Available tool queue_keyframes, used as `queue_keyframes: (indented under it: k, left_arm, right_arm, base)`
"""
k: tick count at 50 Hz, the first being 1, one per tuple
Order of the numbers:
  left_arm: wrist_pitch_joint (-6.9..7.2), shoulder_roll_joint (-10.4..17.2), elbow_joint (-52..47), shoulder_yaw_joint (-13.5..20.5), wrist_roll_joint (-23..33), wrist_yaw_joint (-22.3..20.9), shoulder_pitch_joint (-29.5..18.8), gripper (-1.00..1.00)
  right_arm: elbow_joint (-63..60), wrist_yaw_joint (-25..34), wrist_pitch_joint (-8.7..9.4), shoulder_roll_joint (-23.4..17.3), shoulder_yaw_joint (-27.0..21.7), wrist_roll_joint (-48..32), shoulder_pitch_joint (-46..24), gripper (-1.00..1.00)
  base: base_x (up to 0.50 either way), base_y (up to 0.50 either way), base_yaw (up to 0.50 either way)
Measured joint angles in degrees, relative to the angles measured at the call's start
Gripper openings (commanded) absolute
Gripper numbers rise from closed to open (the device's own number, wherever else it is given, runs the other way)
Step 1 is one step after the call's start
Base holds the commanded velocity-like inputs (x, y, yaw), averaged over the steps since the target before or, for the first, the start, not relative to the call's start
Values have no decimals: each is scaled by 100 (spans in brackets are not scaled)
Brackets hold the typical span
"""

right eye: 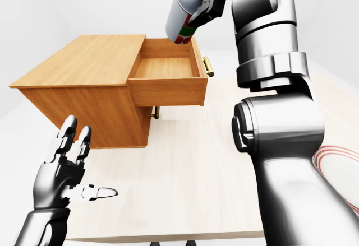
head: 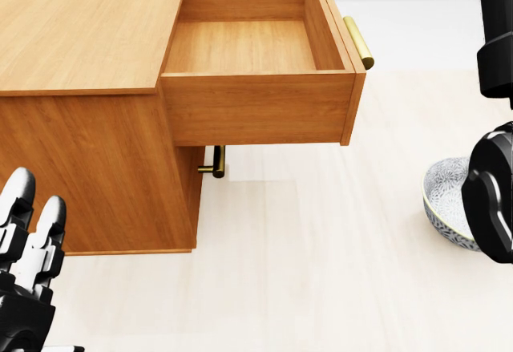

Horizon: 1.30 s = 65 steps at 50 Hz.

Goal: Put the ketchup in the top drawer of the cabinet.

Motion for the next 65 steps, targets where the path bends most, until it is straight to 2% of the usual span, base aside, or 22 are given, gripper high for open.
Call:
queue_keyframes:
  k: [30, 65]
  left_arm:
    - [0, 7, 8, -45, 21, 13, 12, 100]
    - [0, 5, -25, 4, -27, -24, 7, 100]
  right_arm:
    - [896, -495, 0, -129, -38, 626, -62, -100]
    - [1047, -555, 0, 5, -13, 753, 229, -100]
  base:
    - [0, 0, 0]
    - [0, 0, 0]
